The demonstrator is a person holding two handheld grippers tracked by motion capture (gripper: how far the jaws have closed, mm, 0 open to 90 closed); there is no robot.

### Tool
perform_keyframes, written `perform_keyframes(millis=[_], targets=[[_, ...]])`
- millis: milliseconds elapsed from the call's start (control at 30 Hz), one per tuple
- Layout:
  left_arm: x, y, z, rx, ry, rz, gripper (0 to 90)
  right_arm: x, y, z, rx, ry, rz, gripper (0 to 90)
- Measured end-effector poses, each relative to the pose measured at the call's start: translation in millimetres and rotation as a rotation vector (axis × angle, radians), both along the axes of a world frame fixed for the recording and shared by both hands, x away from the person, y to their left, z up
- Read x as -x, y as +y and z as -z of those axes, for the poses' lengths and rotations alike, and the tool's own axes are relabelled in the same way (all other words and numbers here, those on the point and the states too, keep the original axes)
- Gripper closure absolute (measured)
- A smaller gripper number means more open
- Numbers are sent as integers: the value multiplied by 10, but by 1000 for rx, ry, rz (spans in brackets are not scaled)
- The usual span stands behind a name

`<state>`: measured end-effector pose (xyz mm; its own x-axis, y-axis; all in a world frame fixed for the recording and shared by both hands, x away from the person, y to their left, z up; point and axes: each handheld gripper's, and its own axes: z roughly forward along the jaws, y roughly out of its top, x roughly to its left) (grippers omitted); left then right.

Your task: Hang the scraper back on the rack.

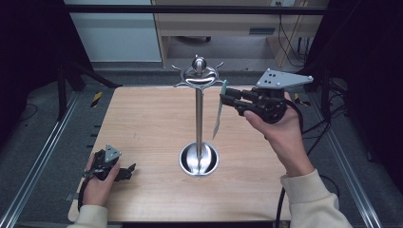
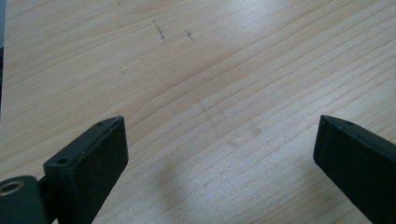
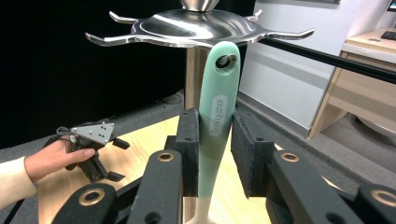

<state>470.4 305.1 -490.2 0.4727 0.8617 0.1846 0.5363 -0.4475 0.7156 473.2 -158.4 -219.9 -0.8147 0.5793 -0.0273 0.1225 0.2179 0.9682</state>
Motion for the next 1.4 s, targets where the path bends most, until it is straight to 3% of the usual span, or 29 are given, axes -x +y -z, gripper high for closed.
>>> perform_keyframes(millis=[167, 367, 467, 600, 700, 867, 1133, 1400], targets=[[0, 9, -2, 1, -2, -1, 30, 27, -23, -12, 0, 1, 2, 693], [-1, -6, 0, -5, 0, 4, 29, 86, -39, -13, 44, -14, 13, 623], [-4, -8, 6, -6, 2, 4, 29, 117, -56, 5, 72, -23, 34, 540], [-3, -7, 6, -6, 2, 4, 29, 134, -95, 28, 94, -34, 86, 399], [-3, -11, 9, -7, 2, 4, 29, 138, -115, 57, 128, -46, 168, 245], [-5, -9, 11, -8, 4, 3, 29, 129, -160, 134, 172, -57, 273, 163], [-2, 1, 18, -5, 6, 0, 29, 103, -292, 378, 182, -31, 357, 105], [-2, 4, 22, -6, 5, -5, 29, 86, -424, 808, 171, 43, 383, 83]])
